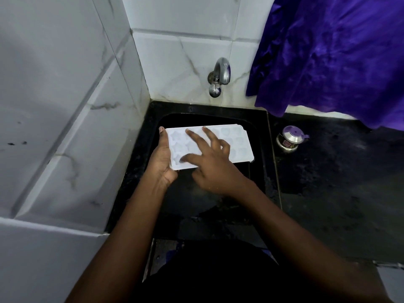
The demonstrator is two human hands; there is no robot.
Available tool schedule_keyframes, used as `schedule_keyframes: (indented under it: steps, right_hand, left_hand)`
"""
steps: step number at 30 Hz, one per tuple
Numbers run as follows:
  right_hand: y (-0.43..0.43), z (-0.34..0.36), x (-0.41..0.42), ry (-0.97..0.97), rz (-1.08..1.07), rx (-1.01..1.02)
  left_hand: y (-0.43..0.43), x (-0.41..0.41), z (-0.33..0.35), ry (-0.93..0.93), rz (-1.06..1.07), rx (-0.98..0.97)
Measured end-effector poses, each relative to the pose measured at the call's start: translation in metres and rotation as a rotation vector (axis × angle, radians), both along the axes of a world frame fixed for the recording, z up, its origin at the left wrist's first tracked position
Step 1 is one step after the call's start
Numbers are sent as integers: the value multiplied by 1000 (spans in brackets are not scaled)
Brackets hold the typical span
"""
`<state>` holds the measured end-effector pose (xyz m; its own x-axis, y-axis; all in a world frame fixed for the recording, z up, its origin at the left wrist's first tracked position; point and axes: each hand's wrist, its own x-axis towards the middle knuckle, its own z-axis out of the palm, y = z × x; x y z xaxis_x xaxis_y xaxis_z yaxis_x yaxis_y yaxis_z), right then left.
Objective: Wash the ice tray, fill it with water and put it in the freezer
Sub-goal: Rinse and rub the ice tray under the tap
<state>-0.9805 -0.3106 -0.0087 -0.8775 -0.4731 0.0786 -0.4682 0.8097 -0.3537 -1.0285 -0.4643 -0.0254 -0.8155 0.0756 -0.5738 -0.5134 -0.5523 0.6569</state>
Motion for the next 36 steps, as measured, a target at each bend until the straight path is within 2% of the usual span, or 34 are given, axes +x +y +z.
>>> schedule_keyframes:
  steps: [2, 5, 7, 9, 12, 14, 19, 25, 31, 36]
  right_hand:
    - [17, 2, -6, 46, -153, -146]
    - [49, 5, -22, 74, -546, -171]
    - [70, 1, -33, -34, -729, -187]
    - [88, -7, -44, -183, -811, -257]
    - [101, -7, -51, -424, -833, -603]
    - [103, -5, -51, -492, -804, -739]
    - [108, -2, -59, -376, -781, -795]
    - [120, -4, -77, -239, -796, -776]
    - [128, -10, -85, -92, -759, -778]
    - [131, -17, -81, 22, -685, -778]
  left_hand:
    - [-2, 0, 0, 20, -5, 4]
    - [-11, -3, -2, 36, -4, -37]
    - [-17, -5, -2, 62, -16, -40]
    - [-19, -6, -2, 83, -25, -29]
    - [-19, -11, -2, 94, -21, -27]
    - [-19, -16, -5, 92, -17, -68]
    - [-17, -29, -8, 87, -7, -280]
    - [-11, -49, 1, 229, -64, -616]
    - [-14, -67, -3, 390, -4, -692]
    - [-9, -54, 13, 549, 95, -646]
